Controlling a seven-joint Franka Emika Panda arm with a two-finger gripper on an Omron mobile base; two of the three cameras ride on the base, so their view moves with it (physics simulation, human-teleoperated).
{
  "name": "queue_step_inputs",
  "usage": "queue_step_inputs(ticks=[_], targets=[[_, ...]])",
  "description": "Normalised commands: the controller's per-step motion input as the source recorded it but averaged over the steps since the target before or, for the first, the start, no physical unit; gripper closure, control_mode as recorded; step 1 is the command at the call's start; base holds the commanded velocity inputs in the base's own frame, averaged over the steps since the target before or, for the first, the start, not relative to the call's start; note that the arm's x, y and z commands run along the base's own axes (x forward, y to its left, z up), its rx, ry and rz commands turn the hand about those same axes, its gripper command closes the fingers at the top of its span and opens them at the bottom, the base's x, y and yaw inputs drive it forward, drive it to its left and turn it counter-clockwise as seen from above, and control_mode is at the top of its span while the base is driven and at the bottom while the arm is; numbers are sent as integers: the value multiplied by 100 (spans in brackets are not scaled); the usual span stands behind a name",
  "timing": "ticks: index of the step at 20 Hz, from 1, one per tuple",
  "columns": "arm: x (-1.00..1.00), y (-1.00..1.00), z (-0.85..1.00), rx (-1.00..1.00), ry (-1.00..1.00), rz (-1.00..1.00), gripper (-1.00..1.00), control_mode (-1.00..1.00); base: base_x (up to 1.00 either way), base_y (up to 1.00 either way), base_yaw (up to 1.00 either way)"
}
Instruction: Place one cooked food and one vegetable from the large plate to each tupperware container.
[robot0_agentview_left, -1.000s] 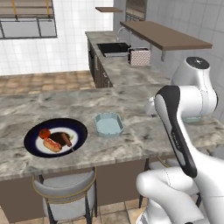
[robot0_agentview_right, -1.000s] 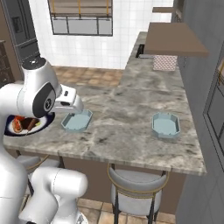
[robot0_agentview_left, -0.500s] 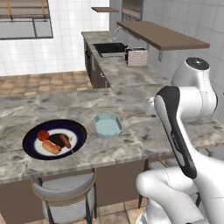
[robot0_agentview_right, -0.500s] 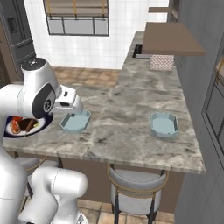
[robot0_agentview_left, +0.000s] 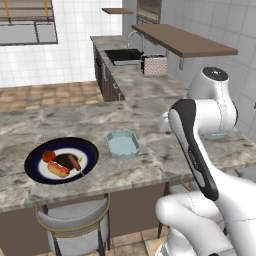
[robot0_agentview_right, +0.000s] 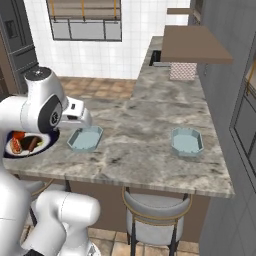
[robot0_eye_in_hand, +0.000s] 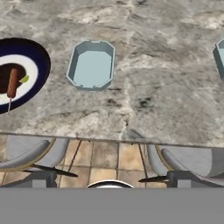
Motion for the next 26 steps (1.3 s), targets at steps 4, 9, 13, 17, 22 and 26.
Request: queue_step_inputs(ticks=[4,9,13,17,22,26], targets=[[31,96,-56,8,-2,7,-100,-100,0,0,0],[48,100,-66,19,0,0,-100,-100,0,0,0],[82,97,-48,15,3,0,-100,-100,0,0,0],[86,97,-38,2,9,-8,-100,-100,0,0,0],[58,81,-19,0,11,-34,-100,-100,0,0,0],[34,57,-15,4,15,-50,-100,-100,0,0,0]])
